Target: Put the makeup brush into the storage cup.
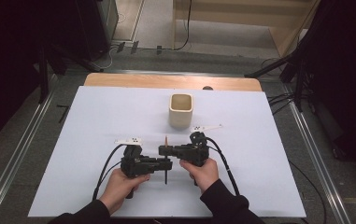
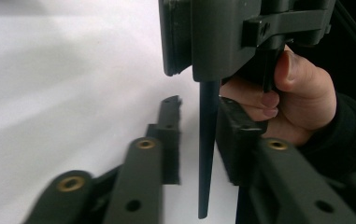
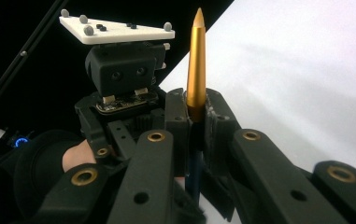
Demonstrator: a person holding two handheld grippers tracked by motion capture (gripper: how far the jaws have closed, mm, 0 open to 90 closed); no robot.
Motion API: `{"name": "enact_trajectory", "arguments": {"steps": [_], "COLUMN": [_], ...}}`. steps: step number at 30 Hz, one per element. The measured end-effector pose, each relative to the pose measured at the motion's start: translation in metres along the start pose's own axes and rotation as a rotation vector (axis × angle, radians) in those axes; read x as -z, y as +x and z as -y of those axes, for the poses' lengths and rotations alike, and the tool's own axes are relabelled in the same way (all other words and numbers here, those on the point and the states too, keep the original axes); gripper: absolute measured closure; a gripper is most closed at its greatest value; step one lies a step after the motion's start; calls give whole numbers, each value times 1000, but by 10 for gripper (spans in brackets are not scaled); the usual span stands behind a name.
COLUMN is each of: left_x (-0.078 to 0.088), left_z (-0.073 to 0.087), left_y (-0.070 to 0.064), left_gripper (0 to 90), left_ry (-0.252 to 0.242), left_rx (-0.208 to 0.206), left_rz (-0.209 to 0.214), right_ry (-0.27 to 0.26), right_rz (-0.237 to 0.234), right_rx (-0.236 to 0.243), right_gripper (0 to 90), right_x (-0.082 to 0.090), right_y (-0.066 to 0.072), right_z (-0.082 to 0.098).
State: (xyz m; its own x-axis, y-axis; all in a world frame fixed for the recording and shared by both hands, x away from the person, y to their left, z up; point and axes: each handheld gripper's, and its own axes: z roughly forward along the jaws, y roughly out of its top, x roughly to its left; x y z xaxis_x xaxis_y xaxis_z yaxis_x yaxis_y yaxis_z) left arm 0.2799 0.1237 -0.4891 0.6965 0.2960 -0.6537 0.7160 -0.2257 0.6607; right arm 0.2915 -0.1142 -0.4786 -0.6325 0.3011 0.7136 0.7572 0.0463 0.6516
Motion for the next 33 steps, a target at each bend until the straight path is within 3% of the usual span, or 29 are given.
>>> {"name": "enact_trajectory", "arguments": {"steps": [2, 7, 10, 16, 26, 33], "left_x": [0, 1, 2, 5, 10, 14], "left_z": [0, -1, -2, -3, -5, -6], "left_y": [0, 4, 6, 7, 6, 5], "left_gripper": [600, 425, 386, 362, 348, 342], "left_ry": [8, 30, 43, 63, 127, 146], "left_rx": [-13, 20, 22, 14, -37, -68], "left_rz": [-15, 10, 14, 2, -57, -83], "right_ry": [3, 6, 7, 13, 15, 13], "right_rz": [5, 10, 13, 22, 33, 39], "right_rx": [-5, -5, -10, -10, -13, -18], "right_gripper": [831, 831, 831, 831, 831, 830], "right_x": [1, 2, 3, 4, 7, 10], "right_y": [0, -1, -2, -3, -5, -7], "right_z": [0, -1, -1, -2, -3, -4]}}
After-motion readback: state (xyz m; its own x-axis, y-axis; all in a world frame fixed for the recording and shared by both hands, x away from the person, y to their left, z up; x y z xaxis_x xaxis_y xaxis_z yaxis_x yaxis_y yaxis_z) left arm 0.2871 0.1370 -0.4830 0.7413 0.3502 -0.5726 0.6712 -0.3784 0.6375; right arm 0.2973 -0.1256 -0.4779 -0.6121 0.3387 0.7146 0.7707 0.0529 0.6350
